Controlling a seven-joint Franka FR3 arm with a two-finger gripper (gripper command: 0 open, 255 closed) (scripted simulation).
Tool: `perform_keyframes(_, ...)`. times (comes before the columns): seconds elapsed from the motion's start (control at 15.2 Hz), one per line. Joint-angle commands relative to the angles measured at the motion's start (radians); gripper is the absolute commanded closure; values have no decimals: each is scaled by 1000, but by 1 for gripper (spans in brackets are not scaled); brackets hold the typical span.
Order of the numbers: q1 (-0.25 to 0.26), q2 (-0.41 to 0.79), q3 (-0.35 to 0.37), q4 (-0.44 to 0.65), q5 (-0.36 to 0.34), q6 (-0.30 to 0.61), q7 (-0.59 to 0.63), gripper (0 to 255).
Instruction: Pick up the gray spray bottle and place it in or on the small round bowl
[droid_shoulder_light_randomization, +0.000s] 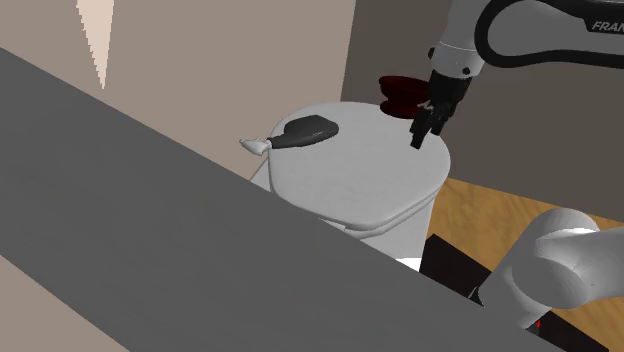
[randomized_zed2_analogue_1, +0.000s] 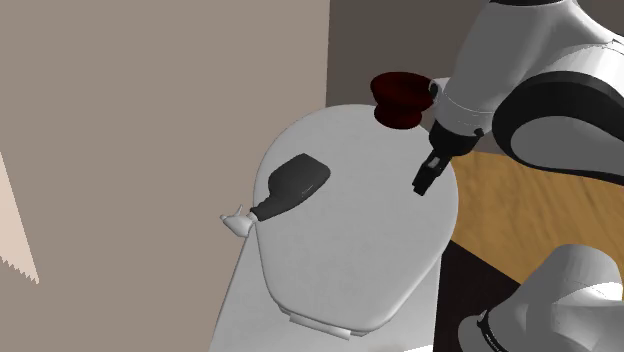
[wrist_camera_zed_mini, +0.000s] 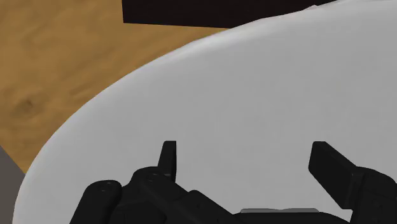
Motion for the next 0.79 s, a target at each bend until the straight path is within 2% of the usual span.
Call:
perform_keyframes(0.0, 0, 0, 0, 0, 0, 0, 0, 0)
perform_keyframes(0.33, -41, 53, 158, 55, 110, -15, 326, 0)
perform_keyframes(0.73, -117, 192, 341, 192, 201, -12, 718, 0)
